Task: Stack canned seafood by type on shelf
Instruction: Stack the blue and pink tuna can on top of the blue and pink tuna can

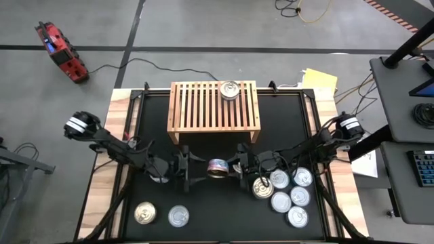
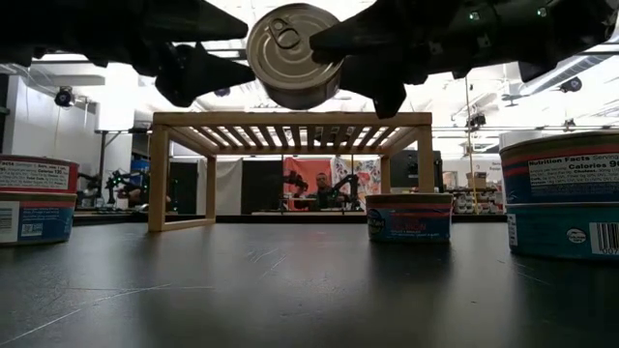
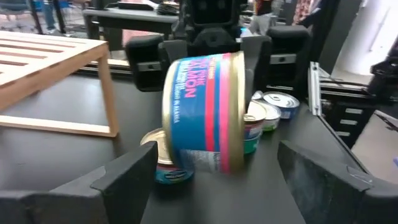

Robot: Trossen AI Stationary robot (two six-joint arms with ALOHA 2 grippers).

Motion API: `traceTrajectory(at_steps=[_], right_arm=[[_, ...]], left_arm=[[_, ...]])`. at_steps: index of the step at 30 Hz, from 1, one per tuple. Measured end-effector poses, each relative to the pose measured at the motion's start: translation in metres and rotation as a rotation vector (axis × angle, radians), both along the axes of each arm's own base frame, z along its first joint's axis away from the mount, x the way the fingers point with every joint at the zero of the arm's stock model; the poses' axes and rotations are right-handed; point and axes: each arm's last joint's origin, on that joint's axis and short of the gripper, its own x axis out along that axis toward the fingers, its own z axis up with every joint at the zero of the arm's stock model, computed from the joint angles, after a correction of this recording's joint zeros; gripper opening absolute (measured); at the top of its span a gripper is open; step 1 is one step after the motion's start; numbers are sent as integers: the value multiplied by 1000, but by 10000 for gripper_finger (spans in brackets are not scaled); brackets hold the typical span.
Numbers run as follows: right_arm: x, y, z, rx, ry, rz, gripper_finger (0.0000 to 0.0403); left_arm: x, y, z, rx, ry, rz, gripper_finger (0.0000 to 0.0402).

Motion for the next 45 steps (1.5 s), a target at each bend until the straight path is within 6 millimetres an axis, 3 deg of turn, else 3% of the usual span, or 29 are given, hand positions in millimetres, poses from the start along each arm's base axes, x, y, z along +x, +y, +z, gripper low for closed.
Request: traceTrajectory(at_steps=[9,16,20,24,36,45], right_arm=[[14,6,1,-59,-14,30,187],[20,7,-1,-71,-10,38,187],[19,7,2,-73,-17,38,191],[19,7,1,-72,-18,37,216],[18,6,6,-61,-14,2,275],[5,2,29,-78,18,-33,298]], left_arm=[[19,-2,1,34,0,12,318],[20,-2,1,57,2,10,301],[20,-3,1,59,2,-2,255],[20,-3,1,83,7,-17,169],[19,0,2,-5,0,27,168],[6,8,29,-232,-57,108,168]])
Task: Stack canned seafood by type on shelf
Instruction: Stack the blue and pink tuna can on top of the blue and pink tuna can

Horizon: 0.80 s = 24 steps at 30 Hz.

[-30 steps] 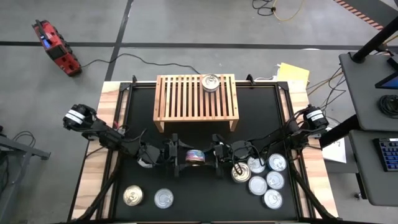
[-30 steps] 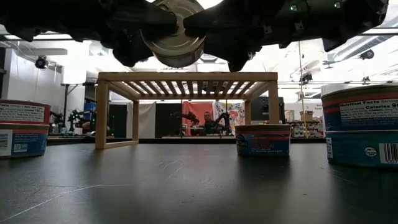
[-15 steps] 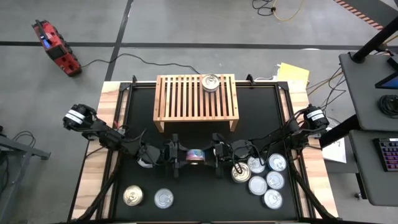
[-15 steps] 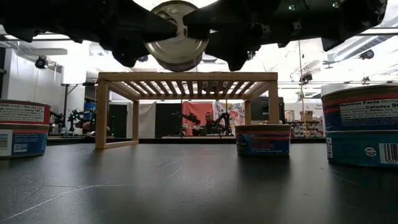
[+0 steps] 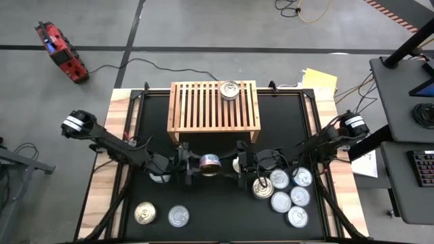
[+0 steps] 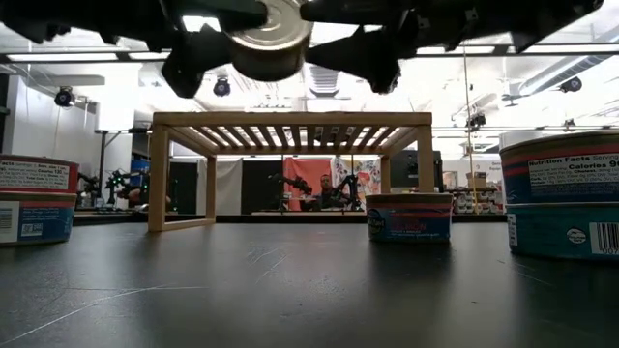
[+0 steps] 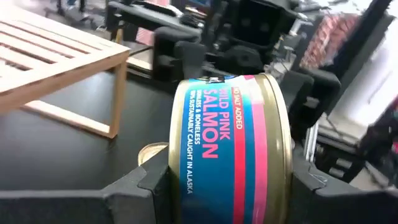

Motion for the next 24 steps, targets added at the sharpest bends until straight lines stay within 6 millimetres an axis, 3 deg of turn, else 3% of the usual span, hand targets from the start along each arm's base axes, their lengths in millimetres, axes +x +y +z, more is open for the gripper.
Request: traceTrajectory(at_steps=[8,12,17,24], right_arm=[[-17,1,28,-139,-26,3,288],[-26,11,40,-313,-79,64,279],[-34,29,54,-675,-160,149,272],[-17,56,59,-1325,-175,145,277]], left_arm=[[-22,14,36,-316,-136,81,168],[-31,23,53,-534,-218,17,168],[-38,24,63,-759,-266,-36,168],[-38,24,63,-901,-277,-29,168]])
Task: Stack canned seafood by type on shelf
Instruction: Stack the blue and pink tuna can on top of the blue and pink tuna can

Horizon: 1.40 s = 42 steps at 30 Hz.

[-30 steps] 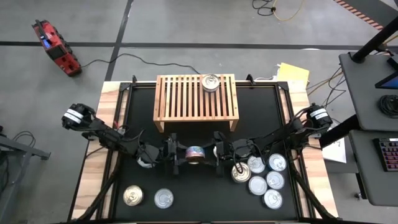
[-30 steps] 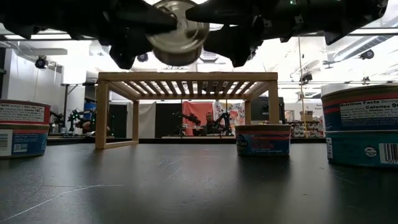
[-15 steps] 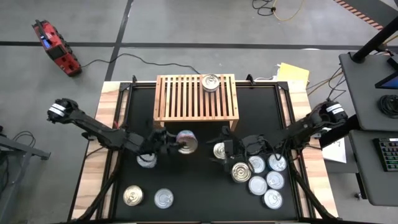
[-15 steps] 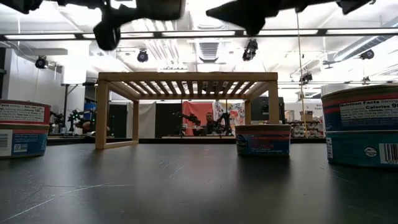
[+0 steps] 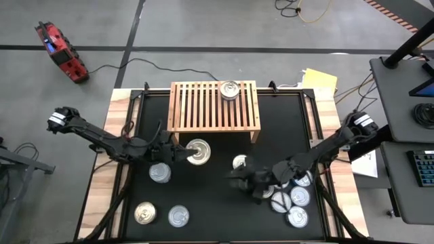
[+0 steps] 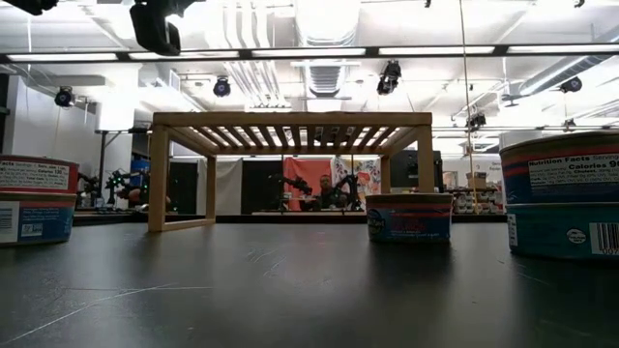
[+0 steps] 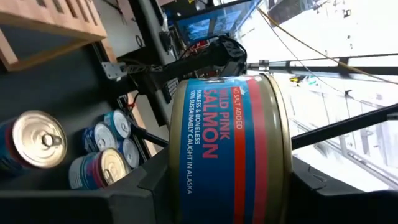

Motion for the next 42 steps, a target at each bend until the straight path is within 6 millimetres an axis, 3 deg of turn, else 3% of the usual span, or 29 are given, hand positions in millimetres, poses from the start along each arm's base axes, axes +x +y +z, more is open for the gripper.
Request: traceTrajectory(at_steps=[7,16,28,35,37,42], right_arm=[[36,3,5,-292,-5,-253,297],[70,2,13,-329,2,-348,289],[78,-12,8,-434,33,-394,260],[80,-14,6,-446,50,-366,202],[80,-15,6,-445,49,-370,183],[80,-16,6,-433,50,-379,182]], left_arm=[[0,-2,-4,-49,36,-19,168],[0,-3,-5,-56,44,-45,168],[0,-5,-5,-37,45,-91,168],[0,-6,-6,40,51,-96,255],[0,-6,-5,56,50,-96,267],[0,-6,-5,125,50,-94,275]])
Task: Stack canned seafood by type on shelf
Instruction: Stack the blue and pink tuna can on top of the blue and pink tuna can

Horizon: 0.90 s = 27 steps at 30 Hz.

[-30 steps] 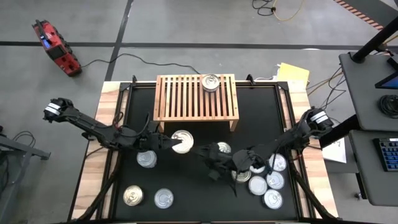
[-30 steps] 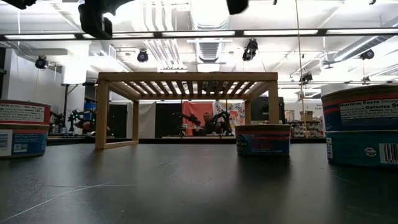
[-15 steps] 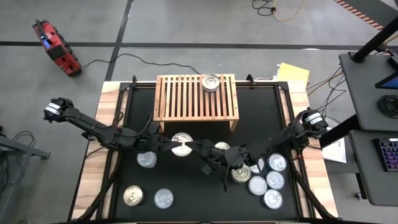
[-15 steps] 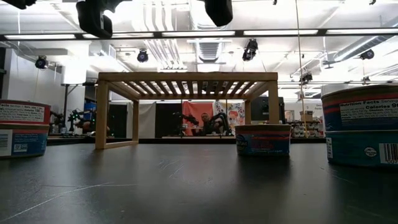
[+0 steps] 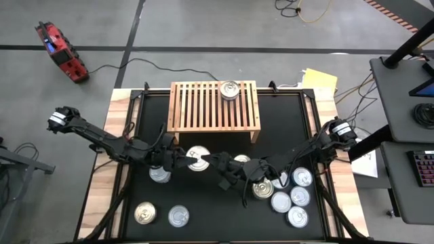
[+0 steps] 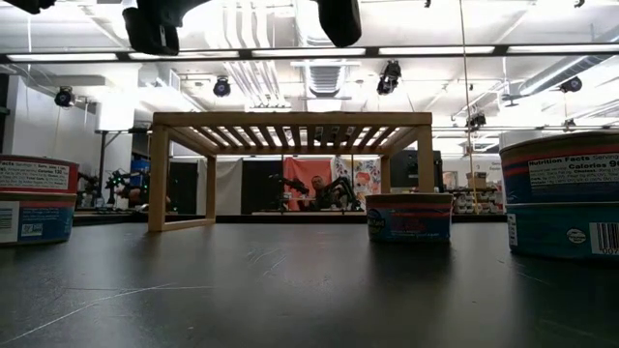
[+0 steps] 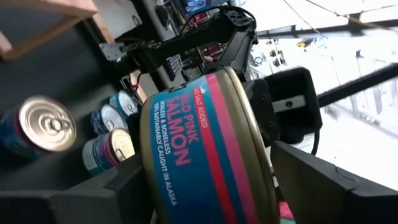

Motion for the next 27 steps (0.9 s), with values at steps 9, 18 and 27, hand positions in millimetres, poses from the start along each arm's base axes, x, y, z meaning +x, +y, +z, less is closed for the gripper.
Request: traceTrajectory(at_steps=[9,18,27], right_arm=[[-9,-8,22,62,-65,-11,182],[-7,-37,33,70,-92,-96,182],[-2,-58,24,98,-85,-177,182]], left_arm=[[-8,7,14,176,-73,38,278],[-11,20,21,262,-100,116,279],[-4,30,23,224,-86,180,280]])
